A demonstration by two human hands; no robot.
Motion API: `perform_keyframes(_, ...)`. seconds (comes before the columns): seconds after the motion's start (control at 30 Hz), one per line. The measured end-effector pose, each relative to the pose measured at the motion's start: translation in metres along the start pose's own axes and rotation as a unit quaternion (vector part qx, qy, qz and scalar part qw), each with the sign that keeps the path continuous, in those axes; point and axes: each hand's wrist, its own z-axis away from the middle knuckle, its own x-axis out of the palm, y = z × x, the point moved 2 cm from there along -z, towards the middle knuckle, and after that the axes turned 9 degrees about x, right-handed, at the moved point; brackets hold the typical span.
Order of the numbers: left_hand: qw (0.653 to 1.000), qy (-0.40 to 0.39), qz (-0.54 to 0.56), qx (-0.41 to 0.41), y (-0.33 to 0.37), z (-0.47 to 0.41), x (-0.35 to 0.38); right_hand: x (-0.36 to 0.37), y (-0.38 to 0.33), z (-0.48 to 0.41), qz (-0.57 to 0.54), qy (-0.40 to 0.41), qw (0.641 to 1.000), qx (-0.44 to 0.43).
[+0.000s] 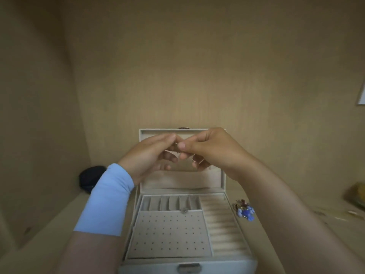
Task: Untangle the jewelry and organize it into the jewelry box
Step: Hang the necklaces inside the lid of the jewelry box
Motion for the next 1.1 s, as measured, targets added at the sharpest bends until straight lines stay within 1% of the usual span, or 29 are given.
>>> perform_keyframes(0.07, 0.999, -0.004, -0.053, -0.001, -0.004, 0.003, -0.005, 0.007, 0.007, -0.005, -0.003, 0.001, 1.0, 0.017)
perform_keyframes(0.13, 0.997, -0.014, -0.075, -0.006, -0.009, 0.004, -0.01, 0.011, 0.013, -0.008, -0.004, -0.008, 0.999, 0.038)
perform_keyframes(0.27, 0.994, -0.006, -0.111, -0.021, -0.014, 0.002, -0.016, 0.013, 0.02, -0.013, 0.024, -0.022, 0.997, 0.068)
perform_keyframes(0.37, 0.98, -0.018, -0.194, -0.042, -0.017, -0.001, -0.016, 0.013, 0.022, -0.015, 0.069, -0.014, 0.995, 0.07)
perform_keyframes(0.43, 0.966, -0.036, -0.251, -0.051, -0.018, -0.003, -0.017, 0.01, 0.024, -0.017, 0.091, 0.005, 0.993, 0.07)
perform_keyframes(0.53, 0.957, -0.039, -0.283, -0.054, -0.022, -0.006, -0.018, 0.004, 0.028, -0.021, 0.066, 0.024, 0.995, 0.071)
perform_keyframes(0.6, 0.965, -0.009, -0.257, -0.053, -0.025, -0.009, -0.016, 0.001, 0.031, -0.023, 0.048, 0.014, 0.996, 0.07)
perform_keyframes(0.67, 0.986, 0.027, -0.151, -0.057, -0.029, -0.011, -0.013, 0.001, 0.035, -0.026, 0.034, 0.001, 0.997, 0.074)
perform_keyframes(0.73, 0.997, 0.031, -0.019, -0.064, -0.03, -0.011, -0.01, -0.002, 0.039, -0.028, 0.016, -0.01, 0.996, 0.084)
perform_keyframes(0.77, 0.997, 0.026, 0.024, -0.065, -0.03, -0.011, -0.009, -0.003, 0.04, -0.028, 0.016, -0.012, 0.996, 0.089)
perform_keyframes(0.83, 0.995, 0.02, 0.07, -0.067, -0.03, -0.011, -0.01, -0.009, 0.042, -0.028, 0.043, -0.011, 0.994, 0.098)
perform_keyframes(0.93, 0.993, 0.019, 0.087, -0.076, -0.031, -0.011, -0.011, -0.013, 0.043, -0.024, 0.129, -0.038, 0.984, 0.12)
perform_keyframes(1.0, 0.995, 0.008, 0.068, -0.076, -0.031, -0.012, -0.007, -0.011, 0.044, -0.022, 0.168, -0.069, 0.974, 0.133)
perform_keyframes(1.03, 0.996, 0.009, 0.047, -0.072, -0.031, -0.012, -0.006, -0.008, 0.045, -0.022, 0.169, -0.073, 0.975, 0.128)
perform_keyframes(1.1, 0.998, 0.017, -0.001, -0.056, -0.03, -0.013, -0.005, 0.0, 0.045, -0.025, 0.138, -0.07, 0.983, 0.103)
